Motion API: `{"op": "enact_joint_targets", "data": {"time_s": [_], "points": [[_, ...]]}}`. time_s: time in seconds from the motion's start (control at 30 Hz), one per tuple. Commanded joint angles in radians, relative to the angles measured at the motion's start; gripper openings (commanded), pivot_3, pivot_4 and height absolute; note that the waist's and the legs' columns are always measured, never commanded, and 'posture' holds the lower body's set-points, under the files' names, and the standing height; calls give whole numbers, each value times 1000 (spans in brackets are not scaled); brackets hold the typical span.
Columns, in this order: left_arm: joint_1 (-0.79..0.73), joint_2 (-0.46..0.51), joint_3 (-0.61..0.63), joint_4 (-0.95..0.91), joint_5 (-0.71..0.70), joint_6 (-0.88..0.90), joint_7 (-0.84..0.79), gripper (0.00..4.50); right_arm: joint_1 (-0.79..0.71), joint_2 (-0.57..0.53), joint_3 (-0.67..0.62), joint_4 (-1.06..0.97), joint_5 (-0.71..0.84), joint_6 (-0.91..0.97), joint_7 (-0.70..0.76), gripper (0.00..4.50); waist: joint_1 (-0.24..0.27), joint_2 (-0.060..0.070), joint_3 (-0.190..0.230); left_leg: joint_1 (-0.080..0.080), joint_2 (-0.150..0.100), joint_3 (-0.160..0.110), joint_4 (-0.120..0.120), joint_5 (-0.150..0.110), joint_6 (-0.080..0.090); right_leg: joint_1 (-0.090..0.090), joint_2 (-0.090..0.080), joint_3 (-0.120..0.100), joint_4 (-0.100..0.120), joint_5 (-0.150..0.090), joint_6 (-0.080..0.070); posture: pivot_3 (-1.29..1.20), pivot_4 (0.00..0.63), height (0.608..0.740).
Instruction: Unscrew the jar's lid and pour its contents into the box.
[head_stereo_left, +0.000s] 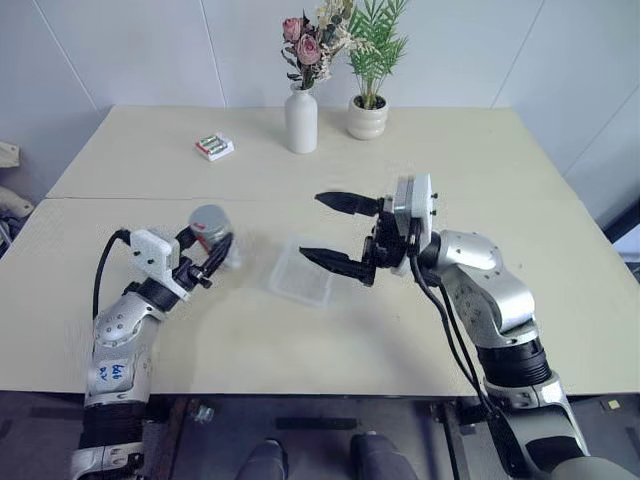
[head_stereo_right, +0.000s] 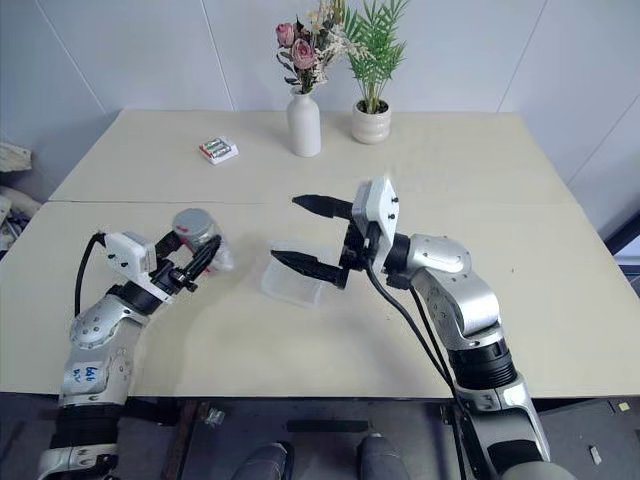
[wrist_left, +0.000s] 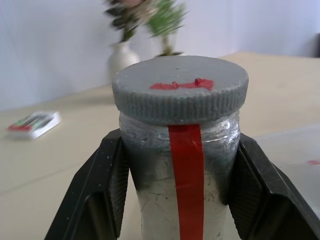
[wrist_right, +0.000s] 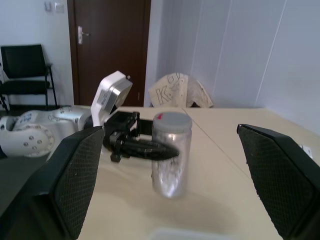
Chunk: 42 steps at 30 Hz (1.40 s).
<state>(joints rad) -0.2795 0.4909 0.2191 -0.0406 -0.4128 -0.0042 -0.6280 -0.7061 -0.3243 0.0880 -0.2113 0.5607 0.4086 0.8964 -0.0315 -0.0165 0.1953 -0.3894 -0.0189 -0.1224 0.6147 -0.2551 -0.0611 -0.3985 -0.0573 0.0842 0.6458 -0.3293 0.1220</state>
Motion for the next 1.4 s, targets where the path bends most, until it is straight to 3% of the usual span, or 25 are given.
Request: {"op": "enact_joint_targets", "data": {"time_s": [0.03, 0.27, 0.67, 1.4], "points": [[-21, 62, -24, -127, -117, 120, -119, 2269, -41, 14, 7, -97, 35, 100, -82, 4500, 1, 0, 0, 0, 0, 0, 0, 0, 0, 0, 0, 0, 0, 0, 0, 0, 150, 740], [-111, 102, -90, -109, -145, 209, -260, 2269, -65, -2, 39, -157, 33, 221, -145, 4500, 2, 0, 0, -1, -2, 1, 0, 1, 1, 0, 3, -1, -1, 0, 0, 0, 150, 740], [-207, 38, -171, -25, -104, 193, -338, 2269, -117, -15, 43, -193, 26, 395, -263, 4500, 1, 0, 0, -2, -1, 1, -1, 1, 1, -2, 5, 0, -1, 0, 0, 0, 150, 740], [-246, -18, -187, 12, -74, 182, -349, 2269, -33, 4, 115, -168, -49, 338, -270, 4500, 0, 0, 0, -4, -1, 1, -1, 1, 1, -6, 6, 2, 0, 0, 0, 0, 150, 740]]}}
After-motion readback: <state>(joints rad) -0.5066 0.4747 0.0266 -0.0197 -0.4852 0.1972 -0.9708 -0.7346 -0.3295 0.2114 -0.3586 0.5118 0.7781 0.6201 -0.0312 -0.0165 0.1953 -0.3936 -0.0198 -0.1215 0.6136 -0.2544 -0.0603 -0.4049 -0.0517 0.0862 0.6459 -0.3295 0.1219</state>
